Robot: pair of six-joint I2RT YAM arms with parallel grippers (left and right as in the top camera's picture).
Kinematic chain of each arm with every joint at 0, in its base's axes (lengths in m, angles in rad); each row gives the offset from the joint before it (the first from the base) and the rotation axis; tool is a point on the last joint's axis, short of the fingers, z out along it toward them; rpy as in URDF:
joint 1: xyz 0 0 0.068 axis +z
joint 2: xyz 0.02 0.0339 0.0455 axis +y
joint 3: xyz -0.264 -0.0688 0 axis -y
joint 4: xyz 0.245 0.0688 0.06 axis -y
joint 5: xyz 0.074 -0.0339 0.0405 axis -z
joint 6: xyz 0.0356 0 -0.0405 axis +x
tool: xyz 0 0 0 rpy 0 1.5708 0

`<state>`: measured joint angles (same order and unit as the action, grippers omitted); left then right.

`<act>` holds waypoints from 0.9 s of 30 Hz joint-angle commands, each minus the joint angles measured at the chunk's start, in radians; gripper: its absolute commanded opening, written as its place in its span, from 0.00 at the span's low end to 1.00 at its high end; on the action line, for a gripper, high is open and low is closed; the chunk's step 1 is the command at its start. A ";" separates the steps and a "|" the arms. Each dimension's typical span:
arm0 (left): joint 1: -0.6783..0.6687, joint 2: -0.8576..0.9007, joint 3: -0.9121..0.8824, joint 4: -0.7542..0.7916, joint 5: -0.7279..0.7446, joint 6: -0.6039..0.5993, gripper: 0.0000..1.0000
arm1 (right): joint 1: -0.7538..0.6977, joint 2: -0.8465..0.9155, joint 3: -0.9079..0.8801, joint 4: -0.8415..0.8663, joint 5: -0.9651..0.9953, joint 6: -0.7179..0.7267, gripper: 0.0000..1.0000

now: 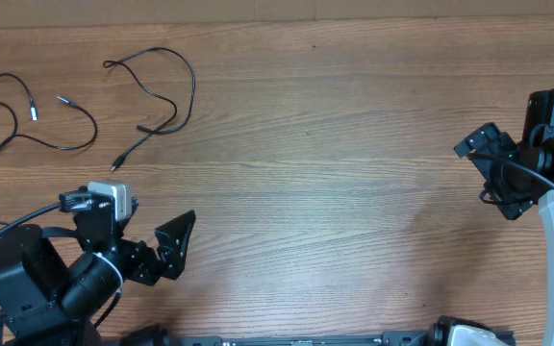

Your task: Untangle cables

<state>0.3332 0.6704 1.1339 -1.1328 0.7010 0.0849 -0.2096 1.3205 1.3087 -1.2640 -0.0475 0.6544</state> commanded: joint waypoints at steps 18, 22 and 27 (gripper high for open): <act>-0.003 0.002 -0.006 0.000 -0.222 0.005 1.00 | -0.004 0.000 0.000 0.006 0.001 0.000 1.00; -0.003 0.002 -0.006 0.000 -0.222 0.005 1.00 | -0.004 0.000 0.000 0.005 0.001 0.000 1.00; -0.003 0.000 -0.006 -0.031 -0.266 0.005 1.00 | -0.004 0.000 0.000 0.005 0.001 0.000 1.00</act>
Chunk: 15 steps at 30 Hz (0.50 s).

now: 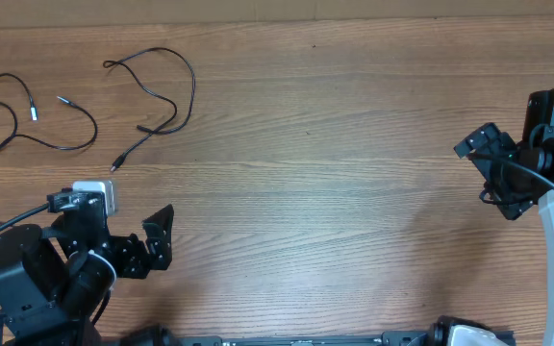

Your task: Untangle cables

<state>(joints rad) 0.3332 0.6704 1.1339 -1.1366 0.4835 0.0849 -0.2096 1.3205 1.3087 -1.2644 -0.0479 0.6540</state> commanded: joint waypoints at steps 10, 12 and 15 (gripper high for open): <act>-0.166 -0.204 -0.008 -0.040 -0.090 -0.046 1.00 | -0.004 0.000 0.000 0.006 0.001 0.001 1.00; -0.166 -0.286 -0.016 -0.041 -0.090 -0.084 1.00 | -0.004 0.000 0.000 0.006 0.001 0.001 1.00; -0.166 -0.425 -0.071 -0.039 -0.091 -0.100 1.00 | -0.004 0.000 0.000 0.006 0.001 0.001 1.00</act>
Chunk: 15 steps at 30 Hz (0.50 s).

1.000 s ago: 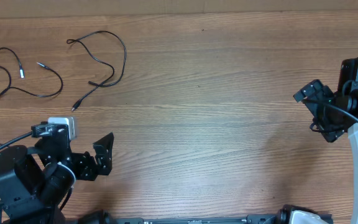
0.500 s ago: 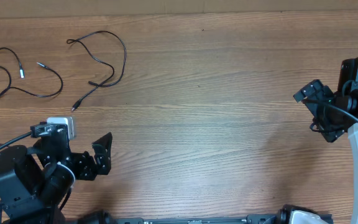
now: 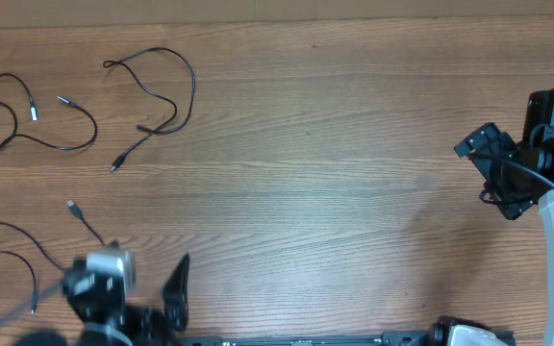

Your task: Untangle cables

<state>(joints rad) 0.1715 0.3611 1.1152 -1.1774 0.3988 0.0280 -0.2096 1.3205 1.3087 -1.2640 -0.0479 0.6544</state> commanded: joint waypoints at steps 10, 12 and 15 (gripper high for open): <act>-0.030 -0.335 -0.377 0.228 -0.006 -0.146 1.00 | -0.004 0.000 0.000 0.006 0.001 0.000 1.00; -0.047 -0.357 -0.448 0.302 -0.006 -0.172 0.99 | -0.004 0.000 0.000 0.006 0.001 0.000 1.00; -0.079 -0.356 -0.527 0.428 -0.011 -0.182 1.00 | -0.004 0.000 0.000 0.006 0.001 0.000 1.00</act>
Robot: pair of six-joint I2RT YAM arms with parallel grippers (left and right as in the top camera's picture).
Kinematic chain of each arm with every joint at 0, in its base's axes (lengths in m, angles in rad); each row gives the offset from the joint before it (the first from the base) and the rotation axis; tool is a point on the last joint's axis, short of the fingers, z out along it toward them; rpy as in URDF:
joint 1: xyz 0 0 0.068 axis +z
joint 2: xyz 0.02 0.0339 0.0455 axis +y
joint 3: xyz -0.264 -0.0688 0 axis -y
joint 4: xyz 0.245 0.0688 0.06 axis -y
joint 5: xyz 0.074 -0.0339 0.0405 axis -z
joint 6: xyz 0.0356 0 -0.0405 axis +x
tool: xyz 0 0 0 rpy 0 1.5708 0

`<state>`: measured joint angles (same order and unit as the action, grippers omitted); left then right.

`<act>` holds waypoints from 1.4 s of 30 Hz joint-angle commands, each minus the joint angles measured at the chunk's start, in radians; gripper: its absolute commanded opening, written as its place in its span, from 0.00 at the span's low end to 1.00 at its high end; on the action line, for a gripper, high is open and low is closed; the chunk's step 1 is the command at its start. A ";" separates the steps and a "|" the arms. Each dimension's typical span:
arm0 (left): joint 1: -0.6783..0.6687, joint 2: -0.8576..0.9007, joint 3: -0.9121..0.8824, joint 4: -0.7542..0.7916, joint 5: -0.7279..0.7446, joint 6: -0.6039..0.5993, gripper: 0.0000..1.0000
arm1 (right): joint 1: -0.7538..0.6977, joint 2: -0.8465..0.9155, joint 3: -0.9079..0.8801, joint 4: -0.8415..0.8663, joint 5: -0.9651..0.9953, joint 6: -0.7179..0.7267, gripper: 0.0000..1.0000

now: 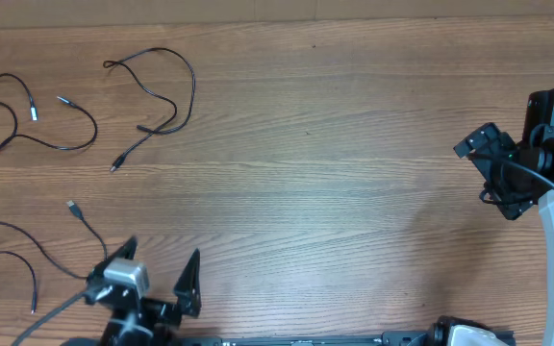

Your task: Untangle cables

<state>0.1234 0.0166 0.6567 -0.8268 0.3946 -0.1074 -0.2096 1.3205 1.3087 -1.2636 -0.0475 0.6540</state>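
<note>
Three black cables lie apart on the wooden table. One winds at the top centre-left (169,91). A second loops at the far left (12,135). The third (27,240) lies lower left, its plug pointing up. My left gripper (186,293) is at the bottom edge, right of the third cable and touching none; its fingers look apart and hold nothing. At the right edge, far from all the cables, my right gripper (481,173) has its fingers spread and holds nothing.
The table's front edge runs along the bottom, where the left arm's white camera block (126,274) sits. The right arm's white link curves down the right edge. A pale wall borders the table's far side.
My left arm has shifted slightly to the right along the bottom edge. The cables and the right arm have not moved.
My left arm first stood over the lower-left table, hiding the third cable. It then sat a little further left. Half a second ago it was back at the bottom edge, and the third cable lay uncovered, apart from the other two. The right arm stayed still.
</note>
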 commanded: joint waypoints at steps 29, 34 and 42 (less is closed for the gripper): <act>-0.154 -0.014 -0.652 0.745 -0.401 0.082 1.00 | -0.004 0.000 0.000 0.005 0.001 0.001 1.00; -0.154 -0.014 -0.652 0.751 -0.399 0.105 0.99 | -0.004 0.000 0.000 0.005 0.001 0.001 1.00; -0.154 -0.014 -0.652 0.750 -0.398 0.105 1.00 | -0.004 0.000 0.000 0.005 0.001 0.001 1.00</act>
<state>-0.0372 0.0128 0.0116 -0.0807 0.0101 -0.0223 -0.2096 1.3205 1.3087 -1.2644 -0.0479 0.6544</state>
